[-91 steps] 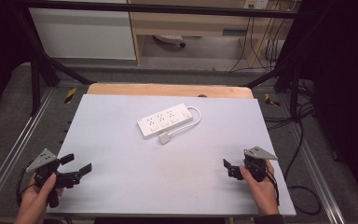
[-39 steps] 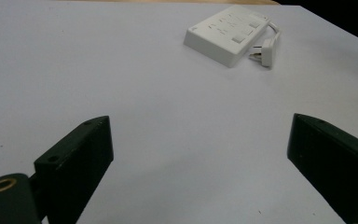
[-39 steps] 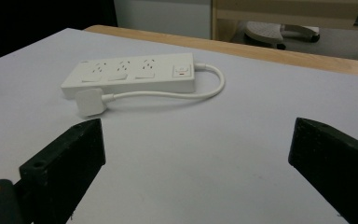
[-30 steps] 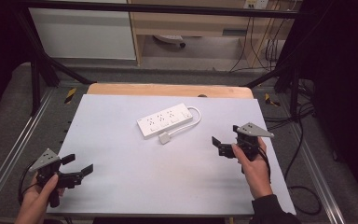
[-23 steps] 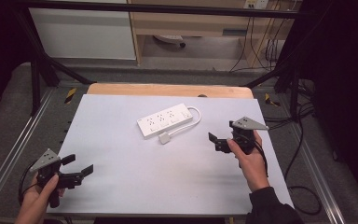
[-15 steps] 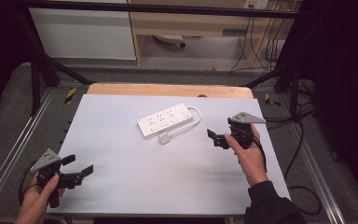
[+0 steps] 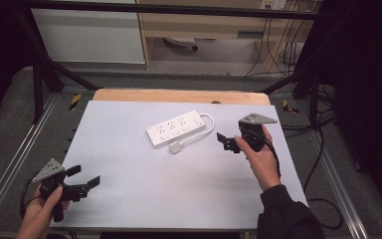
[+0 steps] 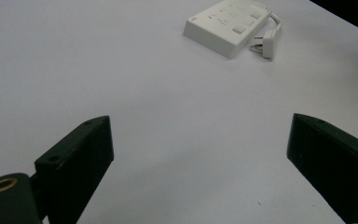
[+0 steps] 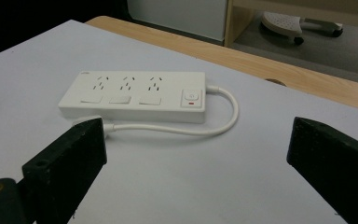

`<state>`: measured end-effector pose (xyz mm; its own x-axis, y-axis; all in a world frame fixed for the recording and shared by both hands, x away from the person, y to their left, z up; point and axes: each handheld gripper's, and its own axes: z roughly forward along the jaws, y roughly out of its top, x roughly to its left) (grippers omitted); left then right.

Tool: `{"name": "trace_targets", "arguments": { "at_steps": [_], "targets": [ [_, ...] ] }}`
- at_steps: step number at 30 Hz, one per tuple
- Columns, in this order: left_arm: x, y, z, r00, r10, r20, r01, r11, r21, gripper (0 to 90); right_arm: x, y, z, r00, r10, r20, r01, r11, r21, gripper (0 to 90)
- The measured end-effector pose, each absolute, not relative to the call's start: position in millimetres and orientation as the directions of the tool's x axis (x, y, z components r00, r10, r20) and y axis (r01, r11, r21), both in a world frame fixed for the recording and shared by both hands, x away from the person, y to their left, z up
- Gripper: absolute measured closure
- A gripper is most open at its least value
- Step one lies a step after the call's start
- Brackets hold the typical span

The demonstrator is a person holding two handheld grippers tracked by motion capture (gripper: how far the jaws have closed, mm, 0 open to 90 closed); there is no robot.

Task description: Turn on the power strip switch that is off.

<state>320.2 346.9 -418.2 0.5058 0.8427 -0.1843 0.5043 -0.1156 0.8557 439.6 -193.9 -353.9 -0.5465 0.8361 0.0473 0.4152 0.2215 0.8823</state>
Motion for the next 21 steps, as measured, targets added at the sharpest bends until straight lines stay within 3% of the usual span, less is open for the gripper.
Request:
{"name": "trace_targets", "arguments": {
  "at_steps": [21],
  "targets": [
    [321, 346, -420, 0.507, 0.844, -0.173, 0.515, -0.135, 0.846, 7.3, 474, -175, -340, -0.548, 0.835, 0.049, 0.357, 0.18, 0.917, 7.3]
  ]
}}
